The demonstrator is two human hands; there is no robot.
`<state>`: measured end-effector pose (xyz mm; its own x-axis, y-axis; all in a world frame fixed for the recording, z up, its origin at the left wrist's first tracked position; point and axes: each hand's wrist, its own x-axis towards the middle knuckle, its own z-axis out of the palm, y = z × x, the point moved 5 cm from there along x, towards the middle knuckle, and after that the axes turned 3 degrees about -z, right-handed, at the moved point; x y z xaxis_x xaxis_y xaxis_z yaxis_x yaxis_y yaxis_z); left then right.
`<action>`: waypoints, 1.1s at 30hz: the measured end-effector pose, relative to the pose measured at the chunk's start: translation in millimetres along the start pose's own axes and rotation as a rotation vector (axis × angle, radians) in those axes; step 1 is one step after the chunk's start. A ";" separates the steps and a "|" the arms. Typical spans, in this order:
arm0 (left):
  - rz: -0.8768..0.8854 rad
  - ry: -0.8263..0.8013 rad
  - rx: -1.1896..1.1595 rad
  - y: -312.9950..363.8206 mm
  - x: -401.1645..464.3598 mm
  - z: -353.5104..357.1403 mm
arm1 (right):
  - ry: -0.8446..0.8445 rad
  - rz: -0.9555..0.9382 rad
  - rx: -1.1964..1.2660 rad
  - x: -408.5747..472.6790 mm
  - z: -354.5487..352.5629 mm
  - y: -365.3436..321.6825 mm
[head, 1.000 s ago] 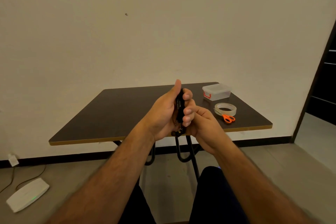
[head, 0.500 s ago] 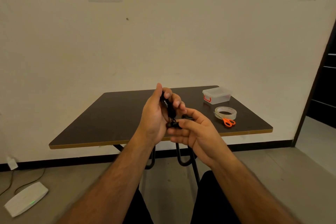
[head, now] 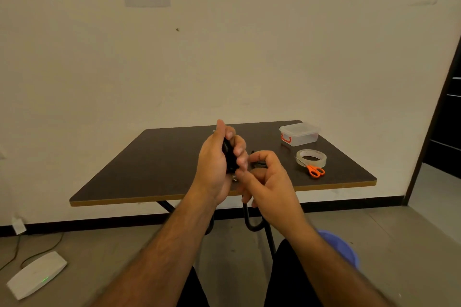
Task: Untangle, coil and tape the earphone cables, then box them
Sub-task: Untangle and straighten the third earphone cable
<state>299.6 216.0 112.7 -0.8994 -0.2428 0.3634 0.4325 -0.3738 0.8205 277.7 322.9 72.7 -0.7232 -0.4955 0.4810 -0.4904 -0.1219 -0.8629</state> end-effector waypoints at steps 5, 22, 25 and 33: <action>-0.153 -0.101 -0.240 4.6 1.1 -0.5 | -0.118 -0.017 -0.088 0.1 2.9 5.9; -0.613 -0.587 -0.191 -6.5 -8.5 -12.5 | -0.327 0.144 0.488 24.7 8.9 7.4; -0.628 -0.445 -0.092 -7.5 -5.9 -21.9 | -0.345 0.152 0.471 29.7 10.9 14.0; -0.593 -0.091 0.120 -13.5 12.1 -50.4 | -0.214 0.182 0.346 51.9 20.5 35.7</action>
<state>286.1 173.0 83.8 -0.9888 0.0554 -0.1385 -0.1490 -0.3171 0.9366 232.7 275.2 63.7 -0.6477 -0.6980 0.3053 -0.1468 -0.2788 -0.9491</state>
